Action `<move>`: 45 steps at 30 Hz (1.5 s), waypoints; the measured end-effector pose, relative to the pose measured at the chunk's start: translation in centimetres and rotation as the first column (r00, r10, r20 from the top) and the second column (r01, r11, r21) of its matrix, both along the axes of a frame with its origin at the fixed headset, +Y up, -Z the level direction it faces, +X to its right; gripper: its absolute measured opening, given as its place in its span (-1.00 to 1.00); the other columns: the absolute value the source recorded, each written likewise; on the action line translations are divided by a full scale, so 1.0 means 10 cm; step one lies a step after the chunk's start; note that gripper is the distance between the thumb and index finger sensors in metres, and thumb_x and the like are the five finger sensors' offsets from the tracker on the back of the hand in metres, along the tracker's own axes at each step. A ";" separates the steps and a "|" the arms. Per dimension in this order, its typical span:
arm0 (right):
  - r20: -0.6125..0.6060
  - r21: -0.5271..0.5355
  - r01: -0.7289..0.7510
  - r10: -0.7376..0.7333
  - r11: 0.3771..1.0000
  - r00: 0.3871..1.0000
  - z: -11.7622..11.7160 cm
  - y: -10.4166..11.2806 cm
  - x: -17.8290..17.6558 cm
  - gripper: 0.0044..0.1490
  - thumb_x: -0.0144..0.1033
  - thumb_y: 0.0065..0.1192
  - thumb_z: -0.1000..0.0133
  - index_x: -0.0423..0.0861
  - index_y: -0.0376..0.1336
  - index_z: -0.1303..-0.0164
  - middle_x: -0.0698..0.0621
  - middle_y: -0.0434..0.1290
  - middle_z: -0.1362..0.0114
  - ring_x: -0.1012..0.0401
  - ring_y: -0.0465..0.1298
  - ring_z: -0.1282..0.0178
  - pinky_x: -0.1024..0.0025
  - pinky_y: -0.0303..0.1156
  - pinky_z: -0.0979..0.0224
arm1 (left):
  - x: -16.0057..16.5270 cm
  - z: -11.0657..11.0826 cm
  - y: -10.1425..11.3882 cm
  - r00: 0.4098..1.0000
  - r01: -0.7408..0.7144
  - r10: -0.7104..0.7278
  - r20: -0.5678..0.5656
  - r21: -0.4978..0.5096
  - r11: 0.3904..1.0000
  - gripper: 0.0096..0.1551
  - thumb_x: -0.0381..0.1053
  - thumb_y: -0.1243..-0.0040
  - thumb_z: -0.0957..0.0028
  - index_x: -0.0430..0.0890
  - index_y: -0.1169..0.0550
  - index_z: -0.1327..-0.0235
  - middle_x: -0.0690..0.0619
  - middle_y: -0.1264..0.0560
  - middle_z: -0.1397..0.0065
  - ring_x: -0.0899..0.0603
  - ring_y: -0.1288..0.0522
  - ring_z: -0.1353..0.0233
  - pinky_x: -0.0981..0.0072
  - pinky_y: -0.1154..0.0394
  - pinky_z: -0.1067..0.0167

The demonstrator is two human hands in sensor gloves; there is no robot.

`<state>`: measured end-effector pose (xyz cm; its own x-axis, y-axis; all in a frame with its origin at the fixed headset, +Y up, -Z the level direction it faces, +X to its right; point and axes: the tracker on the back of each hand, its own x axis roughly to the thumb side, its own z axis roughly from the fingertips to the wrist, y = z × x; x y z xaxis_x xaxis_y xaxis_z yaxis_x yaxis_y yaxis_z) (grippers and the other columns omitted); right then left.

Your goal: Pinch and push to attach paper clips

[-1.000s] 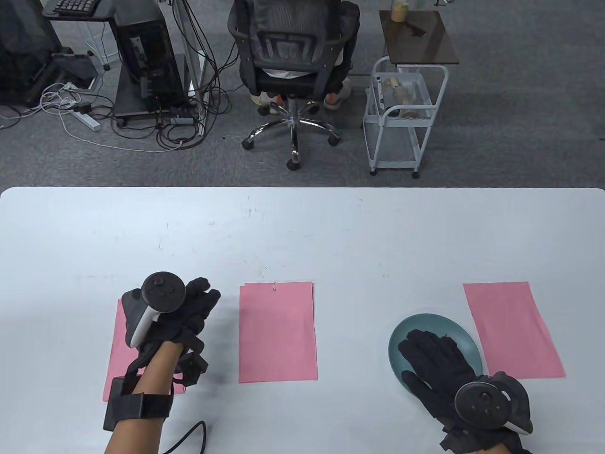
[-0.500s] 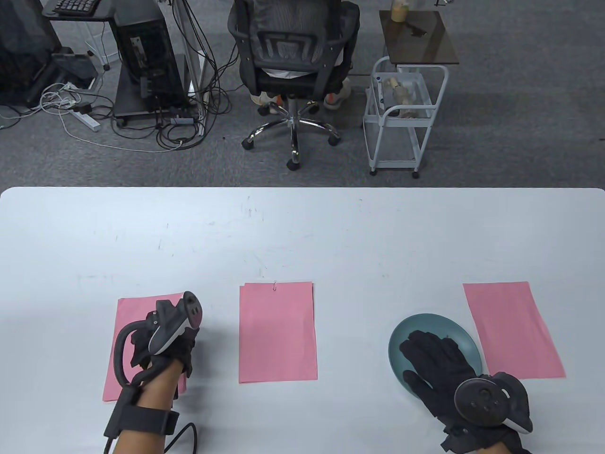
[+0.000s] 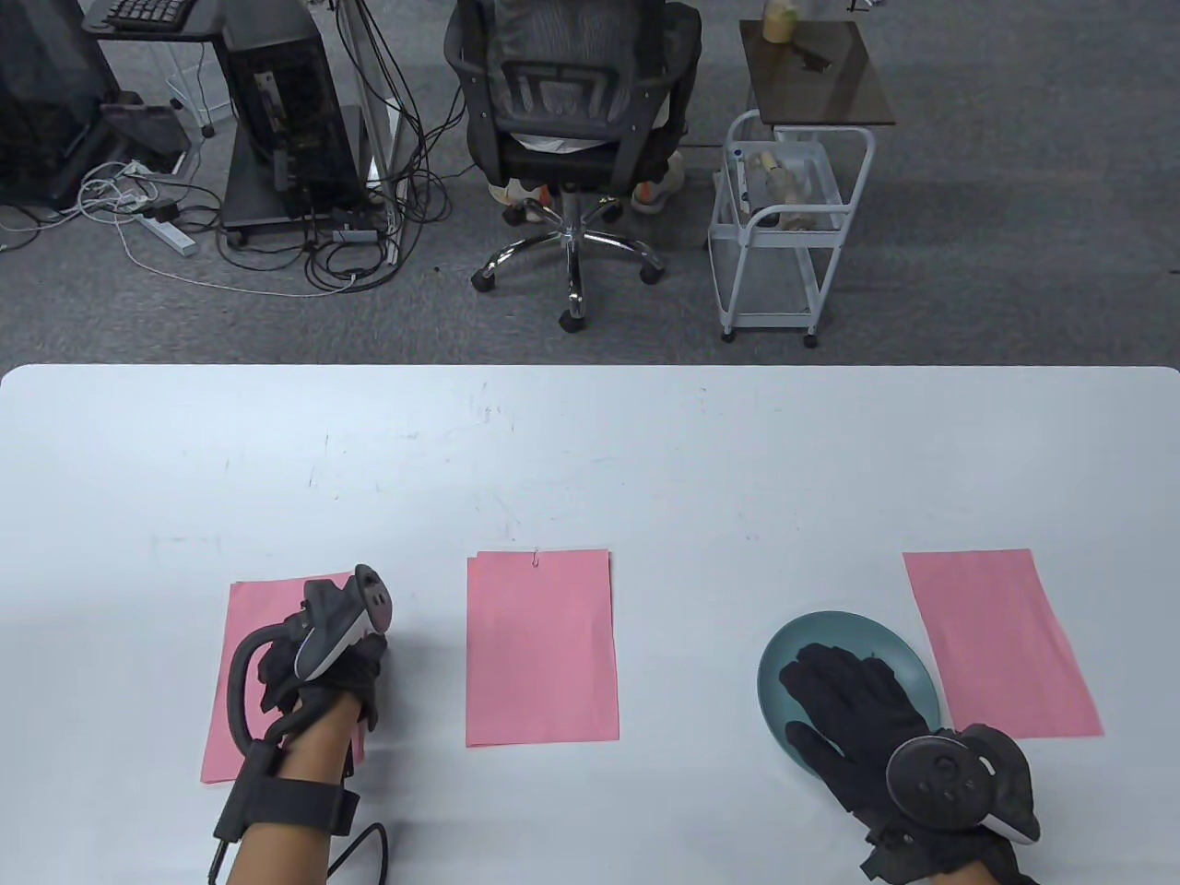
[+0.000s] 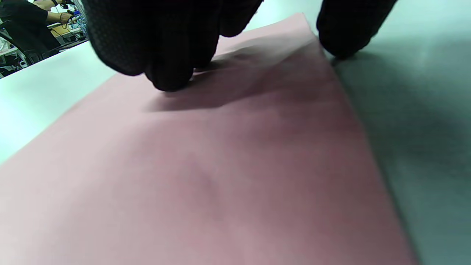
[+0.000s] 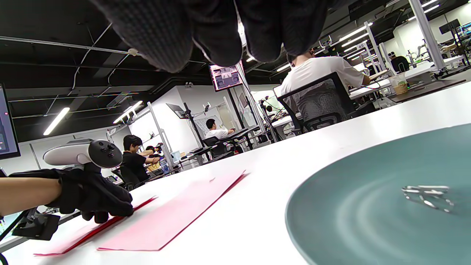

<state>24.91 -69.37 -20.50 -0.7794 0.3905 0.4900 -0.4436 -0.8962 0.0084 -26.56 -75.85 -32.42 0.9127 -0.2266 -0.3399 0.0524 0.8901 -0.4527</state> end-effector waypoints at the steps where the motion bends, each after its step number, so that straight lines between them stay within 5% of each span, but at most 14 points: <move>1: -0.002 -0.001 -0.002 0.002 1.000 1.000 0.00 0.00 0.00 -0.27 -0.08 0.14 -0.32 -0.14 0.16 -0.67 -0.26 0.16 -0.72 -0.20 0.15 -0.65 -0.17 -0.08 -0.61 | 0.00 -0.01 0.00 1.000 -0.001 0.001 -0.002 -0.005 1.000 0.02 0.35 -0.17 -0.26 -0.27 -0.21 -0.74 -0.34 -0.39 -0.61 -0.38 -0.53 -0.42 -0.24 -0.48 -0.33; 11: -0.002 -0.006 -0.006 0.005 1.000 1.000 0.01 0.00 0.00 -0.26 -0.08 0.14 -0.32 -0.14 0.16 -0.67 -0.26 0.16 -0.72 -0.21 0.15 -0.65 -0.17 -0.08 -0.61 | 0.05 -0.02 0.02 0.999 0.036 -0.036 0.024 -0.007 0.999 -0.02 0.32 -0.17 -0.27 -0.28 -0.23 -0.72 -0.34 -0.43 -0.57 -0.37 -0.57 -0.38 -0.20 -0.52 -0.29; 19: -0.006 -0.006 -0.005 0.005 1.000 1.000 0.01 0.00 0.00 -0.27 -0.08 0.14 -0.32 -0.14 0.16 -0.67 -0.27 0.17 -0.71 -0.21 0.16 -0.64 -0.17 -0.07 -0.61 | 0.19 -0.01 0.01 0.977 0.131 -0.145 0.156 0.098 0.987 -0.16 0.25 -0.25 -0.23 -0.24 -0.40 -0.60 -0.27 -0.59 -0.41 -0.28 -0.71 -0.20 -0.04 -0.66 -0.11; 31: -0.009 -0.010 -0.011 0.011 1.000 1.000 0.01 0.00 -0.01 -0.27 -0.09 0.14 -0.32 -0.15 0.18 -0.66 -0.27 0.18 -0.71 -0.21 0.17 -0.64 -0.17 -0.07 -0.61 | 0.22 -0.05 0.01 0.987 0.100 -0.101 0.128 0.021 0.995 -0.18 0.06 -0.33 -0.24 -0.30 -0.33 -0.63 -0.33 -0.53 -0.46 -0.32 -0.66 -0.27 -0.03 -0.65 -0.17; 40: -0.010 -0.018 -0.013 0.013 1.000 1.000 0.01 -0.01 -0.01 -0.29 -0.09 0.14 -0.32 -0.16 0.20 -0.64 -0.26 0.19 -0.71 -0.21 0.17 -0.64 -0.17 -0.07 -0.61 | 0.11 -0.03 0.04 0.996 0.004 -0.010 0.088 0.066 0.998 -0.53 0.13 -0.33 -0.23 -0.18 -0.68 -0.17 -0.32 -0.55 -0.43 -0.31 -0.65 -0.25 -0.01 -0.66 -0.15; 45: -0.010 -0.021 -0.014 0.014 1.000 1.000 0.01 -0.01 -0.01 -0.29 -0.09 0.14 -0.32 -0.16 0.20 -0.64 -0.27 0.19 -0.71 -0.20 0.17 -0.64 -0.17 -0.06 -0.61 | 0.19 0.01 -0.01 0.980 0.091 -0.103 0.168 0.074 0.993 -0.57 0.06 -0.29 -0.25 -0.22 -0.68 -0.16 -0.34 -0.55 -0.42 -0.33 -0.66 -0.23 -0.01 -0.67 -0.14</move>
<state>24.81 -69.49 -20.44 -0.7803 0.3895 0.4894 -0.4307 -0.9020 0.0312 -24.64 -75.95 -32.29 0.9335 -0.2993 -0.1976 0.2116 0.9045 -0.3703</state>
